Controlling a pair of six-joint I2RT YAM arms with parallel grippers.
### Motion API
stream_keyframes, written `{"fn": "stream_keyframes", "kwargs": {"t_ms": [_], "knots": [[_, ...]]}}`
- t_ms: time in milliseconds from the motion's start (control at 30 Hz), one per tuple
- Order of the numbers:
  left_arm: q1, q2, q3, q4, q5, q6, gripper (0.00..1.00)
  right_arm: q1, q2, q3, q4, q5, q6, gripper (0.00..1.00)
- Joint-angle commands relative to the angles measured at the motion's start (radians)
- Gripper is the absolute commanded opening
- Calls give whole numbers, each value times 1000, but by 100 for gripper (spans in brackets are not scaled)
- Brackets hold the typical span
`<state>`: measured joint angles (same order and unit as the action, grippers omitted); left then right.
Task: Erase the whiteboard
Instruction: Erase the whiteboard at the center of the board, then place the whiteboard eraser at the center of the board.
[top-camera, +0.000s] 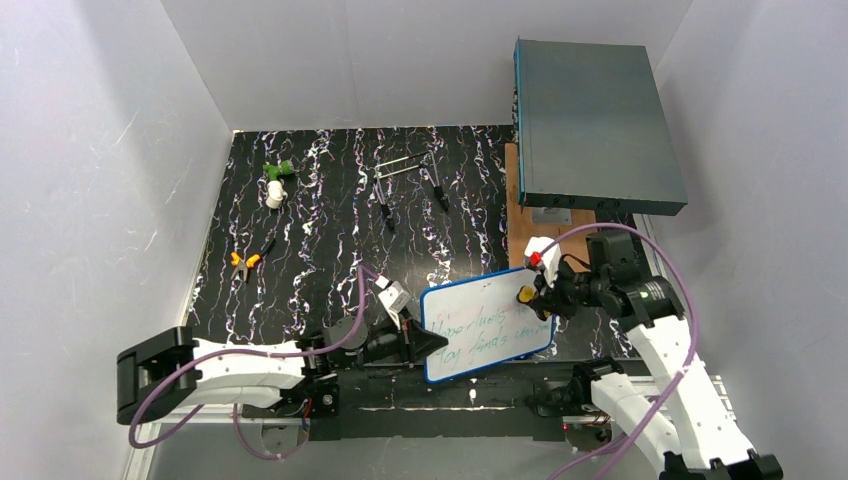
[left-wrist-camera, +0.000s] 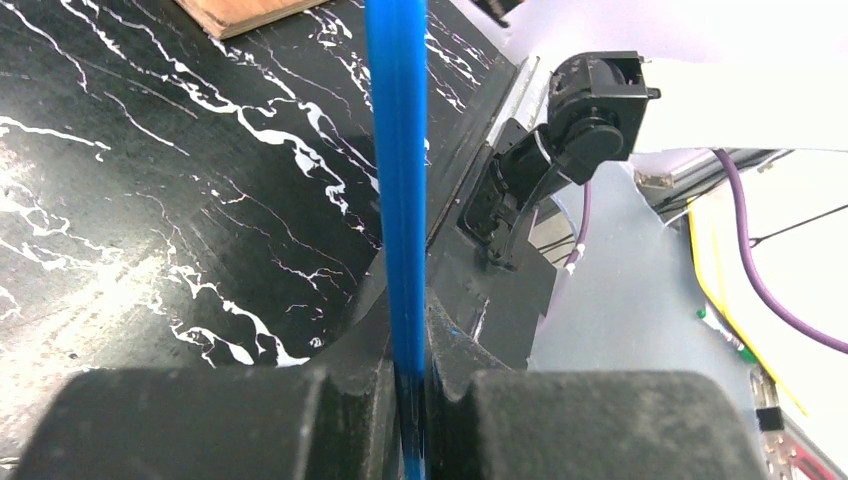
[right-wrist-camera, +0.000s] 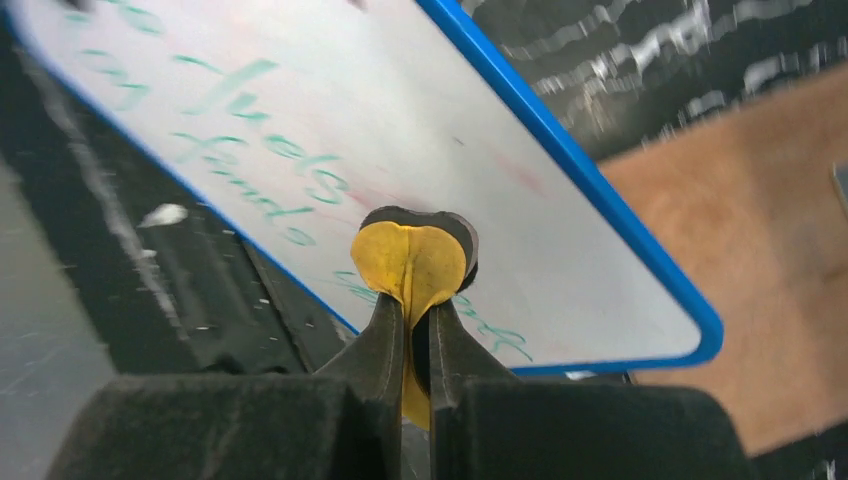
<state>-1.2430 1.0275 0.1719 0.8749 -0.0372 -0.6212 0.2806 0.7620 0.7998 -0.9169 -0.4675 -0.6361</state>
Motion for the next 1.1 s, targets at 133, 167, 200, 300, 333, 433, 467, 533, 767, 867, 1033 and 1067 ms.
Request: {"fn": "stream_keyframes", "kwargs": {"t_ms": [133,167,200,300,333,433,467,533,767,867,1033,1067], "knots": [[86,-344,-2,-232,-12,142,0,-63,-84,24,-155,-330,-143,1],[104,-393,-2,-262,-13,147,0,-65,-86,18,-151,-334,-140,1],[120,-435,-1,-294,-12,151,0,-68,-86,17,-150,-339,-139,1],[181,-560,5,-397,-11,161,0,-74,-79,21,-145,-343,-136,1],[193,-597,10,-436,-14,165,0,-75,-73,23,-143,-342,-134,1],[239,-675,26,-549,-17,181,0,-77,-55,19,-135,-327,-130,1],[249,-691,34,-586,-22,192,0,-77,-48,15,-131,-323,-128,1],[260,-710,48,-642,-41,211,0,-77,-35,2,-127,-307,-126,1],[269,-677,27,-527,-100,251,0,-77,-11,-28,-89,-286,-121,1],[269,-617,18,-449,-90,290,0,-77,-1,-35,-79,-279,-117,1],[273,-536,19,-404,-76,350,0,-64,26,-60,-58,-244,-144,1],[275,-528,15,-400,-77,354,0,-51,37,-67,-50,-224,-161,1]]}}
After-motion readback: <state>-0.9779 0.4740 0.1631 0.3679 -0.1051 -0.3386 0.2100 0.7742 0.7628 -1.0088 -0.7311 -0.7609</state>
